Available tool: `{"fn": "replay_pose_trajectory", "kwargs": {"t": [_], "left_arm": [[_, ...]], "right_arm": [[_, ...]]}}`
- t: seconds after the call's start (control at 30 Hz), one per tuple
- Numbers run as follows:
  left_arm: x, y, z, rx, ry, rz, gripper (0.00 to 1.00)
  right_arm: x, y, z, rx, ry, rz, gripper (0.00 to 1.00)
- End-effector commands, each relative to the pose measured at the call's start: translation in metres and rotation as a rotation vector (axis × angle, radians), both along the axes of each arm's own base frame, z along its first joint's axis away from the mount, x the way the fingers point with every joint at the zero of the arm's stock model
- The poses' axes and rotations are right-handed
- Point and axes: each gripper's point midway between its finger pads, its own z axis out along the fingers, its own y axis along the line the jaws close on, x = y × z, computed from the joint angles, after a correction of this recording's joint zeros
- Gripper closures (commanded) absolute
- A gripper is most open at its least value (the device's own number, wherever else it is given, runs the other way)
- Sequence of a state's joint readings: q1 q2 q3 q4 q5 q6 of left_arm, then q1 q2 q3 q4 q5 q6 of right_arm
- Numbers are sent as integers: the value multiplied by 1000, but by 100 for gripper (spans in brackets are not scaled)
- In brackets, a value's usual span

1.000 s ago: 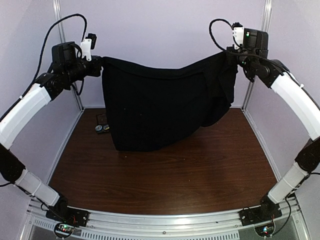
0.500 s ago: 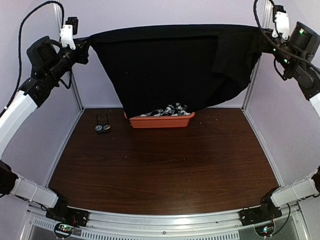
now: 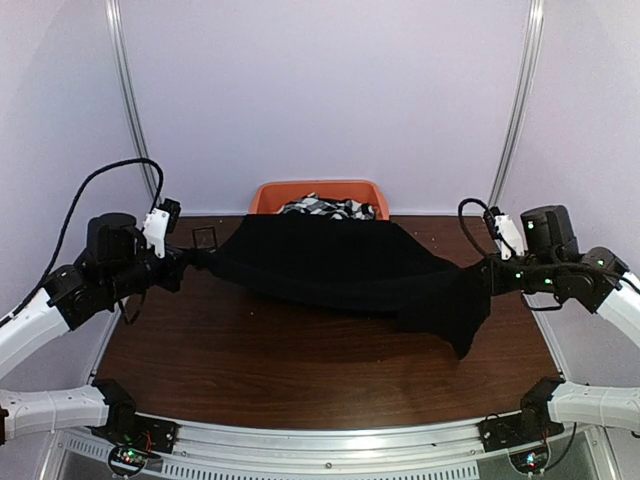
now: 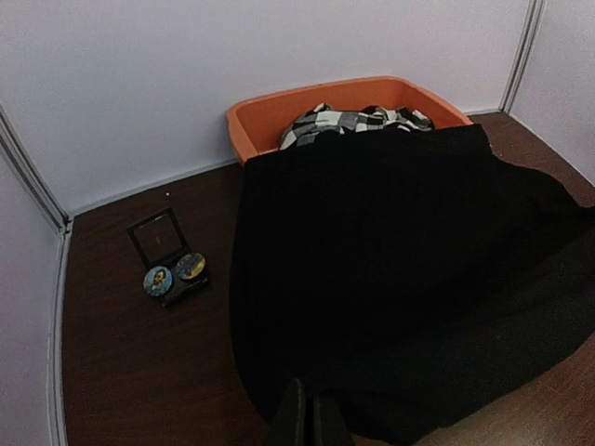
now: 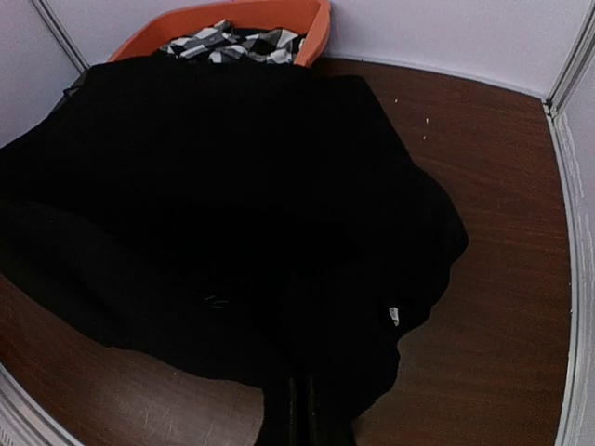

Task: Pin the brooch onto the clothing
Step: Flatten out the crumpled clothing at the center of the board.

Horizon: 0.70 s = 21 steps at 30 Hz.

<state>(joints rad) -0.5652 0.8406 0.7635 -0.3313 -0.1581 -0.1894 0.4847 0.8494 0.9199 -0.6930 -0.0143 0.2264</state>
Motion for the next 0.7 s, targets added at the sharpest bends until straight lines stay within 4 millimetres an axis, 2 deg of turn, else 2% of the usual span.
{"fn": "replay_pose_trajectory", "kwargs": {"t": [0.0, 0.07, 0.2, 0.33, 0.43, 0.53, 0.67], "left_arm": [[-20, 8, -31, -79, 201, 62, 100], [-28, 12, -51, -56, 294, 90, 100], [-34, 18, -70, -50, 391, 145, 100], [-41, 15, -84, -98, 482, 171, 100], [-49, 14, -94, -148, 523, 189, 100], [-58, 6, -98, -186, 549, 180, 100], [-78, -6, -121, -232, 651, 167, 100]], "right_arm": [[-34, -7, -33, 13, 163, -11, 100], [-41, -12, -49, -23, 218, -18, 100], [-39, -14, -59, -36, 272, -61, 100], [-41, -14, -75, -75, 356, -85, 100], [-50, -10, -88, -64, 393, -89, 100], [-64, -7, -107, -61, 432, -85, 99], [-82, 0, -129, -60, 481, -71, 96]]}}
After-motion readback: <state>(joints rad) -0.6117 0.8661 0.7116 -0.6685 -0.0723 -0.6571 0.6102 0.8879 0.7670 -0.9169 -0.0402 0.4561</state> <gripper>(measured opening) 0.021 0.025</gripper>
